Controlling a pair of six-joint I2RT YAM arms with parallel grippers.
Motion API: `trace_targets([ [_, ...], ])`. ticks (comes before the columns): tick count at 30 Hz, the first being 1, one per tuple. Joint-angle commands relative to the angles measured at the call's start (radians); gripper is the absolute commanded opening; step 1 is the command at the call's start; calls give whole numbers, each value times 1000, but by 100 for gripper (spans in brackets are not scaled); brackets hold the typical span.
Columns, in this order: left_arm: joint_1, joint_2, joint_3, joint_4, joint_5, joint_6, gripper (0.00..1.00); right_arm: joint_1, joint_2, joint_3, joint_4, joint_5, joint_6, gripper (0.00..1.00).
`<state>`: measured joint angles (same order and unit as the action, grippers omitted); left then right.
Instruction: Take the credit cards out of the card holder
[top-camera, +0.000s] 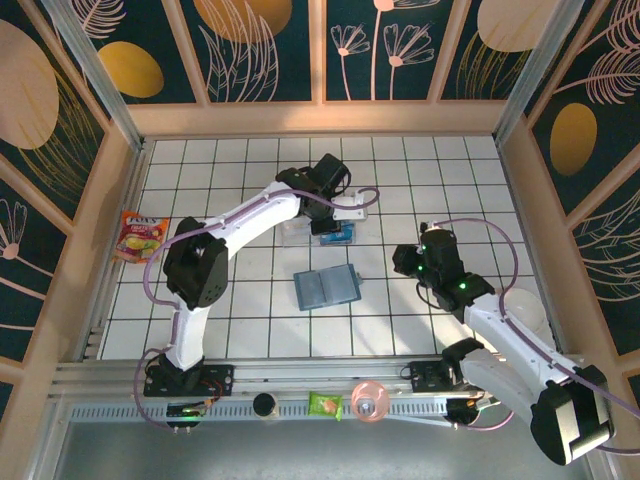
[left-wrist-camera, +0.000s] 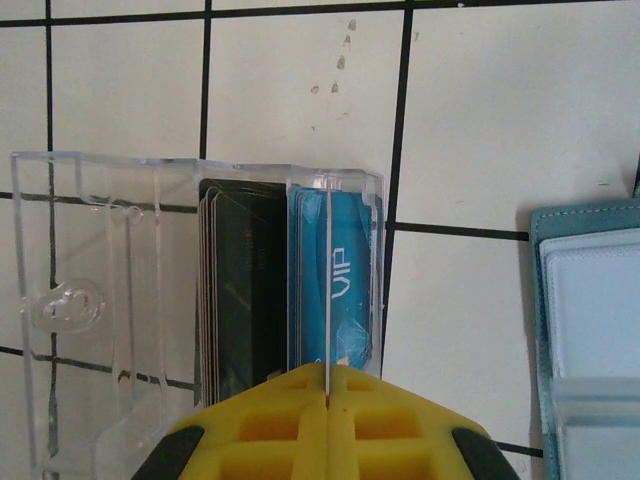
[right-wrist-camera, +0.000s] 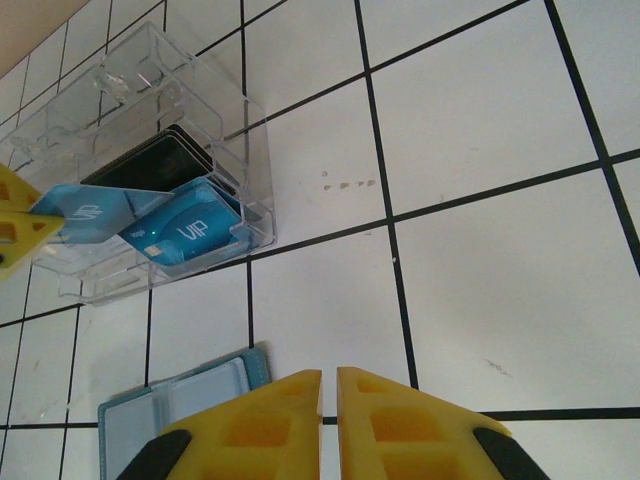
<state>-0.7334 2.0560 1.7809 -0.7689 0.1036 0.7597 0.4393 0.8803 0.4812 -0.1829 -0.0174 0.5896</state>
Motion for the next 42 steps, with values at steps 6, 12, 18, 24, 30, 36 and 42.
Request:
trace_targets([
  [6, -5, 23, -39, 45, 15, 22, 0, -8, 10, -11, 34, -7, 7, 12],
  [12, -7, 36, -49, 46, 0, 23, 0, -10, 8, -10, 32, -9, 8, 12],
  [18, -10, 50, -58, 54, -28, 21, 0, -12, 8, -13, 35, -14, 8, 12],
  [24, -16, 53, -72, 72, -56, 21, 0, -14, 9, -14, 38, -21, 9, 12],
  [30, -19, 56, -89, 80, -79, 26, 0, -16, 4, -16, 37, -26, 12, 12],
  [36, -21, 58, -90, 86, -67, 24, 0, -17, -3, -17, 35, -24, 12, 12],
  [42, -28, 62, -92, 93, -69, 17, 8, -17, -8, -23, 35, -27, 12, 12],
])
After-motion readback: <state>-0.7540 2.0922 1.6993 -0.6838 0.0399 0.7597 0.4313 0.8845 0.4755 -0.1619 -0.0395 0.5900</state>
